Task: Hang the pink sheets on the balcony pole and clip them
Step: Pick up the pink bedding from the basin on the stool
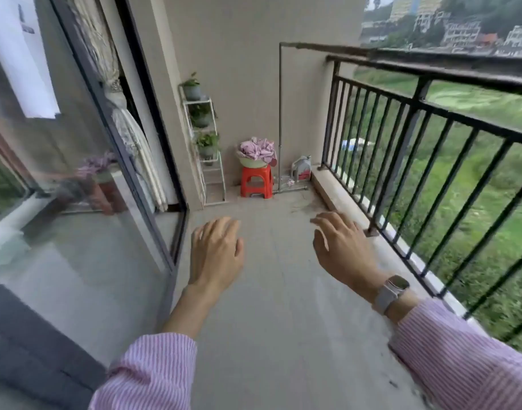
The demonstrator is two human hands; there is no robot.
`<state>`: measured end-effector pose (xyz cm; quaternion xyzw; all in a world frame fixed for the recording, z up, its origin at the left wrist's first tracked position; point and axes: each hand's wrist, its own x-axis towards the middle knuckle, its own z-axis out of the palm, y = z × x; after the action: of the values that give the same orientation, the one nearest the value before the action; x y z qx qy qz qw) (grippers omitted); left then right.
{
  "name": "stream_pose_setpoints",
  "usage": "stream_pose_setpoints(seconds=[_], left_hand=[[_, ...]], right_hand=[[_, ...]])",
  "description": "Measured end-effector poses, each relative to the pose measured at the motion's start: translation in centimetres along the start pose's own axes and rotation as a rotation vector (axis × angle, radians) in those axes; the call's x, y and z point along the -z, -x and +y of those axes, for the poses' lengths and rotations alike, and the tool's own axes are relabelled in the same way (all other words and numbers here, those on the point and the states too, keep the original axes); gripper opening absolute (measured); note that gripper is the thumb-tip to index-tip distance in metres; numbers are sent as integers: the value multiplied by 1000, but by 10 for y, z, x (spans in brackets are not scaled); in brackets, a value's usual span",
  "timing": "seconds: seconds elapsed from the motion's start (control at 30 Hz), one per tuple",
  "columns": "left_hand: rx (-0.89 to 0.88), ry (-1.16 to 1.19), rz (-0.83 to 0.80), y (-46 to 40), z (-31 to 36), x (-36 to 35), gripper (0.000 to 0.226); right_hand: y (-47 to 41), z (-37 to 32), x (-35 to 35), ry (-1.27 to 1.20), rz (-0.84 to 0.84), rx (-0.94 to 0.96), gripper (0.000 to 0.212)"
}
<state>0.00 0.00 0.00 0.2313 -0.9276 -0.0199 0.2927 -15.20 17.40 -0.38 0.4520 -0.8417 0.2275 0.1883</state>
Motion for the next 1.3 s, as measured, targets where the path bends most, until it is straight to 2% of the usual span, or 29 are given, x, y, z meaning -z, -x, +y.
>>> stream_pose_setpoints(seconds=[0.07,0.13,0.2,0.27,0.5,0.7,0.9,1.03,1.13,1.3], left_hand=[[50,41,-26,7,-19,-43,32],[134,44,-134,12,-45,-84,35],[173,54,-236,4,-76,-122,37],[213,52,-272,-24,-108,-146,34],[221,84,-320,-179,-195,-221,29],[218,154,-401,-286,-220,-312,32],[303,202,-439,-423,-249,-419,37],[293,196,-427,-543,-268,-465,36],[319,193,-388,-615,-293,-490,33],[466,237,-399,-690,-356,-545,32]], right_hand=[[2,7,-44,-17,-53,-14,36],[-2,16,-91,-34,-154,-61,32],[-23,23,-135,-49,-231,-89,31],[-61,24,-170,-51,-244,-108,30],[-208,41,-258,-103,-294,-193,33],[-311,103,-332,-94,-378,-318,52],[-448,183,-425,-104,-376,-319,45],[-566,229,-472,-114,-465,-279,32],[-648,248,-505,-123,-491,-241,34],[-752,270,-576,-150,-520,-211,33]])
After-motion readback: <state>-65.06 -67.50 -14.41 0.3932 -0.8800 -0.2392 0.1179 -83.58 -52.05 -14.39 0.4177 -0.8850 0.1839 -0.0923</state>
